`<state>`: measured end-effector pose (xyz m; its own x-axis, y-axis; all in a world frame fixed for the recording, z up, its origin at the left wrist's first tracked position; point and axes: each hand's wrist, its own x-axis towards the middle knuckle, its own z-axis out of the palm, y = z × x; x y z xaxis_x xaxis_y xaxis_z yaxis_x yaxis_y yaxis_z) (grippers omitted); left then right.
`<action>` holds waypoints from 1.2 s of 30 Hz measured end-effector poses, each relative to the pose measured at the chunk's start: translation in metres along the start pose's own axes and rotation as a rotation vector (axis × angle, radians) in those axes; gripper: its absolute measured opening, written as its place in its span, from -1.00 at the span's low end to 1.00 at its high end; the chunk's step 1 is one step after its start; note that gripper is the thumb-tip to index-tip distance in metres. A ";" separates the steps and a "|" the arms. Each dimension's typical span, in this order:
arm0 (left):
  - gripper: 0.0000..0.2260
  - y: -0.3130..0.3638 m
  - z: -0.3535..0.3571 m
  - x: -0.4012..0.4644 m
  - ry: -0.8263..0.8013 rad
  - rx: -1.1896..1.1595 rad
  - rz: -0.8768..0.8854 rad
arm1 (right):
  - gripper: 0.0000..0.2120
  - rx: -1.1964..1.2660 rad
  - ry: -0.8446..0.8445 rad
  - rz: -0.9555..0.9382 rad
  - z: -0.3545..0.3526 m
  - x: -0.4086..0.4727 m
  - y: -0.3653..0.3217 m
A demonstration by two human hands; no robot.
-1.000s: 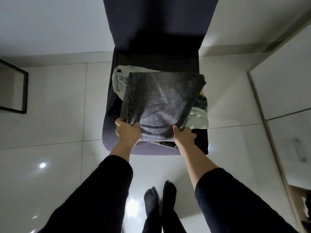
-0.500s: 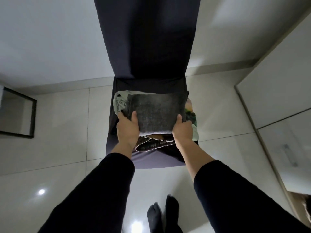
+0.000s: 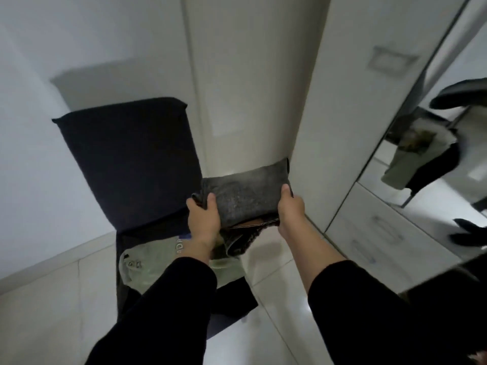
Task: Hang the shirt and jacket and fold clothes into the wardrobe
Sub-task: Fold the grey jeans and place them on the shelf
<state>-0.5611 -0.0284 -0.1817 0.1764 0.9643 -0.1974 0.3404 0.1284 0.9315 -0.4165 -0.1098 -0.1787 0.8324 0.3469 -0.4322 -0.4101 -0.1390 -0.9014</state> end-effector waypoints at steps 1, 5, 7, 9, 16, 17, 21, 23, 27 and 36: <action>-0.56 0.014 0.017 -0.005 -0.071 -0.068 -0.018 | -0.65 0.116 0.010 0.009 -0.015 0.004 -0.017; -0.68 0.071 0.088 -0.033 -0.410 -0.299 -0.160 | -0.67 0.411 0.106 -0.023 -0.089 0.021 -0.073; -0.66 0.097 0.126 -0.051 -0.539 -0.328 -0.156 | -0.63 0.497 0.174 -0.057 -0.132 0.029 -0.095; -0.66 0.120 0.166 -0.070 -0.609 -0.309 -0.126 | -0.56 0.515 0.249 -0.100 -0.177 0.039 -0.113; -0.66 0.167 0.297 -0.149 -0.720 -0.114 0.140 | -0.54 0.448 0.534 -0.151 -0.331 0.045 -0.142; -0.66 0.170 0.311 -0.163 -0.742 -0.088 0.172 | -0.53 0.449 0.572 -0.160 -0.351 0.043 -0.142; -0.77 0.174 0.370 -0.216 -0.890 -0.009 0.243 | -0.51 0.468 0.712 -0.157 -0.421 0.036 -0.138; -0.80 0.177 0.399 -0.239 -0.964 0.021 0.278 | -0.45 0.501 0.785 -0.131 -0.456 0.042 -0.128; -0.85 0.180 0.451 -0.277 -1.122 0.098 0.341 | -0.41 0.540 0.955 -0.115 -0.504 0.036 -0.123; -0.86 0.178 0.546 -0.330 -1.360 0.263 0.525 | -0.48 0.484 1.262 -0.128 -0.571 0.043 -0.103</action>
<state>-0.0547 -0.4502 -0.1171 0.9879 -0.0850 -0.1297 0.0928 -0.3458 0.9337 -0.1260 -0.6100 -0.1198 0.5386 -0.7827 -0.3120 -0.1756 0.2579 -0.9501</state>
